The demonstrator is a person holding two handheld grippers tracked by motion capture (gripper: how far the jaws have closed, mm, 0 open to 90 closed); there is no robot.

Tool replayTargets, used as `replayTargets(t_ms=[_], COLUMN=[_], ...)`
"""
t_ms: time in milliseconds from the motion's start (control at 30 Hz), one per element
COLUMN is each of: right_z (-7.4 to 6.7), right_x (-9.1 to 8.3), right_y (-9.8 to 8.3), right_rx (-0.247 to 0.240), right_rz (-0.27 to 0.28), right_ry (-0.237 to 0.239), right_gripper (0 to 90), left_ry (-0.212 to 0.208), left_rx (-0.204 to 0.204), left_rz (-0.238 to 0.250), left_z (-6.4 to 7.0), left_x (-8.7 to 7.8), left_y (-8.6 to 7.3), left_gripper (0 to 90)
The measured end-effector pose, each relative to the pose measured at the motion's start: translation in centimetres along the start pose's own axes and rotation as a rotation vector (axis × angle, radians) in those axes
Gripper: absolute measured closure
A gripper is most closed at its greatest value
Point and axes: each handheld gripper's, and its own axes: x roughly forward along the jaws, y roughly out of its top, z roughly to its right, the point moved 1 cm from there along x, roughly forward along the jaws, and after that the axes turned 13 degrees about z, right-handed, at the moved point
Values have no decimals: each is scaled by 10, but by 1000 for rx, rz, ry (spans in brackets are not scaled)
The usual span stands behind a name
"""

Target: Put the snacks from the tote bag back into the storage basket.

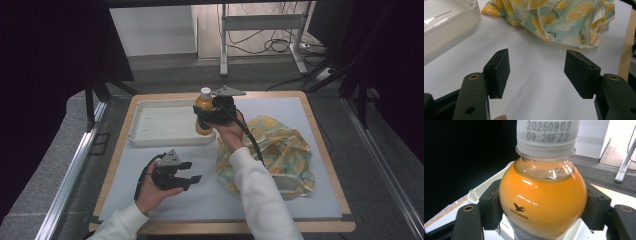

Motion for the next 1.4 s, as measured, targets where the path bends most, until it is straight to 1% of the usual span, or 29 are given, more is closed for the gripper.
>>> replayTargets(t_ms=[100,133,233,400,633,700,900,1200,1233,1400], right_z=[0,1,3,7,10,11,10,10,10,8], right_x=[7,10,18,29,42,45,50,53,52,52], right_y=[-3,-4,-8,-16,-30,-34,-40,-48,-48,-48], right_rx=[0,3,9,14,8,2,-19,-30,-33,-56], right_rz=[-10,-13,-26,-49,-95,-109,-146,-190,-187,-205], right_ry=[-9,-13,-23,-40,-66,-67,-81,-92,-92,-73], right_gripper=[297,296,296,296,296,296,295,293,293,285], left_ry=[1,1,0,0,-1,1,2,6,6,6], left_rx=[-3,-11,-3,-7,-6,-5,-5,-7,-6,-5], left_rz=[5,12,5,8,8,9,10,19,19,19], left_z=[0,0,-1,-2,-3,-2,-3,-3,-3,-3], left_x=[-1,-1,-2,-2,-1,-2,-2,-3,-3,-3], left_y=[1,1,1,1,1,1,1,2,2,2], left_gripper=[373,373,373,373,373,374,374,375,375,376])
